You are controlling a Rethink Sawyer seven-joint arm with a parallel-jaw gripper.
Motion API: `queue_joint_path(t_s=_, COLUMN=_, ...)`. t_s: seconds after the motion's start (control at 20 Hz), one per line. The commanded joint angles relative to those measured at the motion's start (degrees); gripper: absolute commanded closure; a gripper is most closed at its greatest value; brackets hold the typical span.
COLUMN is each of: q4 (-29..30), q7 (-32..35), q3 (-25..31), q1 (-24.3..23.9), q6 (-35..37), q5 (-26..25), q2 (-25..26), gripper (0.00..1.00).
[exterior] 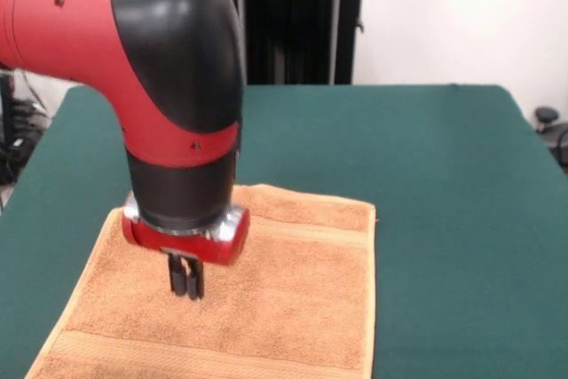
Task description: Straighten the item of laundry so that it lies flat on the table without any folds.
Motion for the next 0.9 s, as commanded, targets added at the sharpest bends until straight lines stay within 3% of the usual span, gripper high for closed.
queue_joint_path(t_s=0.05, q4=25.7, q7=-1.5, q3=4.4, q1=-3.7, q6=-6.5, q5=-0.8, q2=-11.0, gripper=1.00)
queue_joint_path(t_s=0.5, q4=37.0, q7=-3.7, q3=7.3, q1=-10.0, q6=-18.8, q5=-6.2, q2=-15.1, gripper=1.00)
queue_joint_path(t_s=0.9, q4=37.5, q7=-1.2, q3=8.9, q1=-11.2, q6=-22.6, q5=-8.9, q2=-13.4, gripper=1.00)
